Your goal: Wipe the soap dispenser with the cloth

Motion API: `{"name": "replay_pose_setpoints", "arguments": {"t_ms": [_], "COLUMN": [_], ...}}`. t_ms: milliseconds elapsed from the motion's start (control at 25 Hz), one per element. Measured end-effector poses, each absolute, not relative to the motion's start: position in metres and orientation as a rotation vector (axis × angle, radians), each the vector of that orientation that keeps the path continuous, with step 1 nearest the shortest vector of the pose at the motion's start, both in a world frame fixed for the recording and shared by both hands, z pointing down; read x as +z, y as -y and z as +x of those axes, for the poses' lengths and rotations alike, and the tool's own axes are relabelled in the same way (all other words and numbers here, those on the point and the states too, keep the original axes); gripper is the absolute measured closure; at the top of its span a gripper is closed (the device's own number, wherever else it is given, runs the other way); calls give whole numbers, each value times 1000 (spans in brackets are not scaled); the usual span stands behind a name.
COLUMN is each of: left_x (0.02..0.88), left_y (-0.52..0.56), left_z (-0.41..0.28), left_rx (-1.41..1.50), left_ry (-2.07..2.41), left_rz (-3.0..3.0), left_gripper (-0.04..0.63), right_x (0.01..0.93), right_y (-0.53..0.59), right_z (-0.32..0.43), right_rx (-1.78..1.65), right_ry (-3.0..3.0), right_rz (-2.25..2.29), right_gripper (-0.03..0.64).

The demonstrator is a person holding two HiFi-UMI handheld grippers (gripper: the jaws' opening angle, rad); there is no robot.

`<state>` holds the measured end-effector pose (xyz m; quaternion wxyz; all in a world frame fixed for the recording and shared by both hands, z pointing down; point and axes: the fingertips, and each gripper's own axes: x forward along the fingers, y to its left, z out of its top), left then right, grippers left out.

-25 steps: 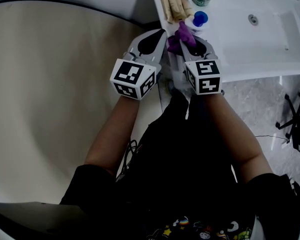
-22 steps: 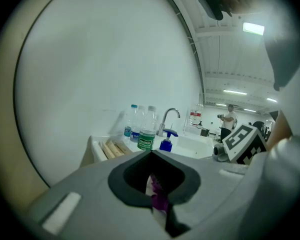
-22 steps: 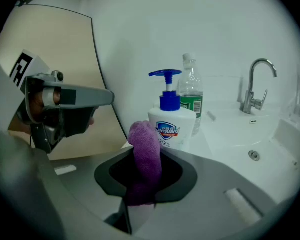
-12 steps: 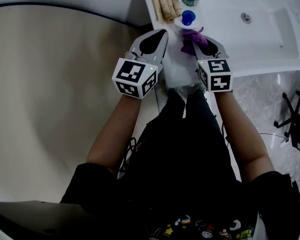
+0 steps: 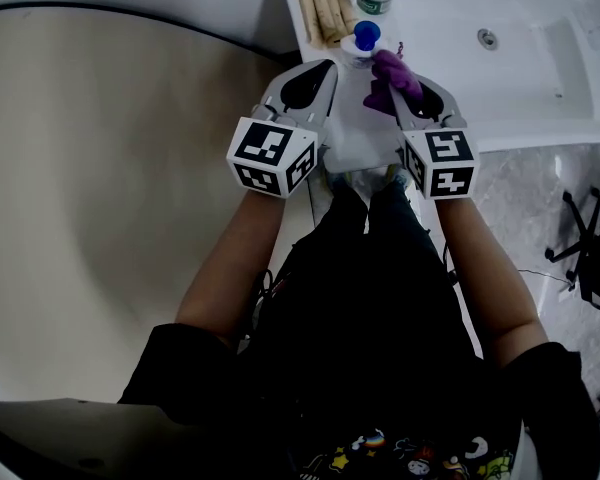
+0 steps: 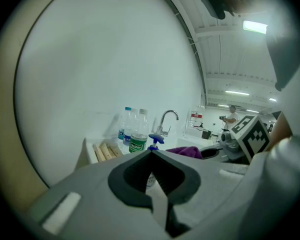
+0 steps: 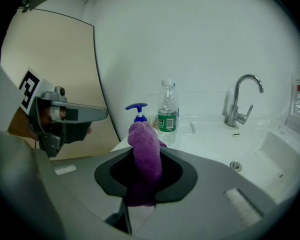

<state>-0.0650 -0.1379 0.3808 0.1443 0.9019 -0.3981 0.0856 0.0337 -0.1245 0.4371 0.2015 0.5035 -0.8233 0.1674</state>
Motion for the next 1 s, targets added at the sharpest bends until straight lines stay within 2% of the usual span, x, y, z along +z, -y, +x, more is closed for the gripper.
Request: {"name": "replay_pose_setpoints", "arguments": {"t_ms": [160,480,640,800,1000], "left_x": [377,386,392,396,390], "left_y": [133,125,125,124,125], "left_z": [-66,-70,-74,-73,-68], "left_rx": [239,247,233,217,207], "left_ry": [1163,1157,1169,1151,1117], "left_rz": [2592,2570,2555,2545,2558], "left_gripper": [595,595,595,595,595], "right_x": [435,488,502,509,475], "right_y": [107,99,102,96,89], "right_z": [17,2,1,0,-4], "right_rx": [451,576,607,635,611], "right_ry": [2327,2198,2157,2146,2182], "right_rz": [1331,1209,1204,1181,1201], "right_gripper": [514,511,487,423,416]}}
